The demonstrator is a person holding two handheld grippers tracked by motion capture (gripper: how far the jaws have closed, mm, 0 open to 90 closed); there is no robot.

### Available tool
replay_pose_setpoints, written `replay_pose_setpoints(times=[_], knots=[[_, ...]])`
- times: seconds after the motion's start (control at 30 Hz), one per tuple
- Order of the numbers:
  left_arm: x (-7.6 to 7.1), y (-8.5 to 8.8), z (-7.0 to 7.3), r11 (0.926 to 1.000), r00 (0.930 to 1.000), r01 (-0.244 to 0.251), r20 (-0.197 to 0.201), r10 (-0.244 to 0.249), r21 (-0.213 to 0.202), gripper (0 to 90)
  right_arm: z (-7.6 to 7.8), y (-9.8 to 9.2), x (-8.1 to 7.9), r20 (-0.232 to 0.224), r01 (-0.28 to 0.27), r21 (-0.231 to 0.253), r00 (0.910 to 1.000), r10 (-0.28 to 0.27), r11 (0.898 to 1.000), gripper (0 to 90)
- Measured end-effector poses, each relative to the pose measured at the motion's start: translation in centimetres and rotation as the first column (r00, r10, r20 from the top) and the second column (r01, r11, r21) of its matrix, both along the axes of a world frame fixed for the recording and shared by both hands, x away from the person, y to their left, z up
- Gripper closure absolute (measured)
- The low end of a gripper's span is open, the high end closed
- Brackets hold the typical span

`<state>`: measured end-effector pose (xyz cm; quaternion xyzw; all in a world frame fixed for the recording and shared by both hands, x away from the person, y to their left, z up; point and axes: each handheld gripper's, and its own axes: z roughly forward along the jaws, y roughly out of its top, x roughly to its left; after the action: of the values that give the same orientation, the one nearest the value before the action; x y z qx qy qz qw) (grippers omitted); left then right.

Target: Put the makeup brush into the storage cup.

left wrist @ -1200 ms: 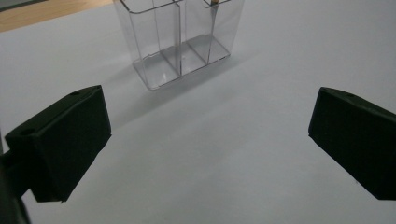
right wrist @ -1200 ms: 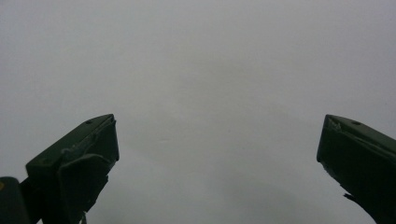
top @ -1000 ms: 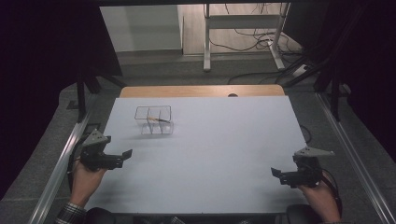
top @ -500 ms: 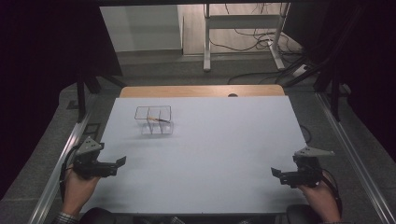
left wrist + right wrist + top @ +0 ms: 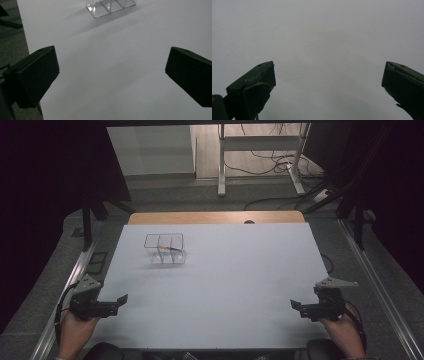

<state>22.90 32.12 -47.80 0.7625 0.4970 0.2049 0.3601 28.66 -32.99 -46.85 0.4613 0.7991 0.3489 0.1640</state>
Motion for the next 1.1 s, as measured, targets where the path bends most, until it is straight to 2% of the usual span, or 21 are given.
replay_pose_setpoints(times=[0.43, 0.73, 1.1], knots=[[-1.1, 0.8, -0.8, 0.9997, 0.9995, -0.02, -0.026, 0.021, 0.015, 0.0, 0.0, -0.1, 0.0, -0.001, 0.001, 0.001, 1.0, -0.001, 1.0, 0.0], [-2.0, 1.5, -1.2, 0.9992, 0.9985, -0.038, -0.039, 0.038, 0.01, 0.0, 0.0, -0.1, 0.0, -0.002, 0.003, 0.002, 1.0, -0.003, 1.0, 0.0], [-3.0, 2.2, -2.2, 0.9985, 0.9952, -0.053, -0.081, 0.054, 0.014, 0.0, -0.1, -0.1, 0.0, -0.006, 0.003, 0.0, 1.0, -0.003, 1.0, 0.0]])
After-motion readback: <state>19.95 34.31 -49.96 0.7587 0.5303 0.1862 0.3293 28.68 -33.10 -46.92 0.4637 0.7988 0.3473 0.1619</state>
